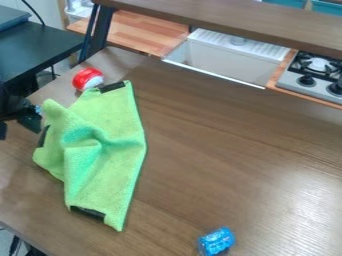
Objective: Unfold the cloth from left to right
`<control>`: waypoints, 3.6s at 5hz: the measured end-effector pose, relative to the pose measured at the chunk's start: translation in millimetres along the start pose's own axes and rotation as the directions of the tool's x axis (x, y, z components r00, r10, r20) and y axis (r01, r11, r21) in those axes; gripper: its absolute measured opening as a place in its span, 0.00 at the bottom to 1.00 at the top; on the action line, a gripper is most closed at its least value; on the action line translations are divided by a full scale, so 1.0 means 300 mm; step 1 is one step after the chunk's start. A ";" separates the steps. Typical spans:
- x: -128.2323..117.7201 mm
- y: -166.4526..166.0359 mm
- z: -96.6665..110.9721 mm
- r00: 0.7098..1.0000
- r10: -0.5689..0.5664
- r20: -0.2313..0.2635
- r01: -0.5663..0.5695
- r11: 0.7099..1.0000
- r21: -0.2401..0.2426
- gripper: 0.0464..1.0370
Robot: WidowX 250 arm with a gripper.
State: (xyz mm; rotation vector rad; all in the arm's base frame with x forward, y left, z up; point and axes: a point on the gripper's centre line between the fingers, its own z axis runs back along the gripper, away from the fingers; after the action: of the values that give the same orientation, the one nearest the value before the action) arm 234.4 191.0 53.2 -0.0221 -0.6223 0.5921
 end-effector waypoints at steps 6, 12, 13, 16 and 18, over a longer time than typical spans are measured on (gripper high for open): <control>-0.043 -0.107 -0.110 1.000 -0.026 0.004 0.025 0.992 0.121 0.65; -0.021 -0.252 0.018 0.998 0.051 -0.038 -0.050 0.999 0.019 0.01; -0.004 -0.355 0.055 0.997 0.065 -0.039 -0.065 0.998 0.007 0.01; 0.053 -0.741 -0.014 0.995 0.103 0.017 -0.104 0.976 0.190 0.01; 0.090 -0.966 -0.131 0.996 0.087 -0.026 -0.079 0.975 0.209 0.01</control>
State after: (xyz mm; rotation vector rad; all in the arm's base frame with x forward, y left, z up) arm 423.1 -30.7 91.5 0.1383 -0.5242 0.7343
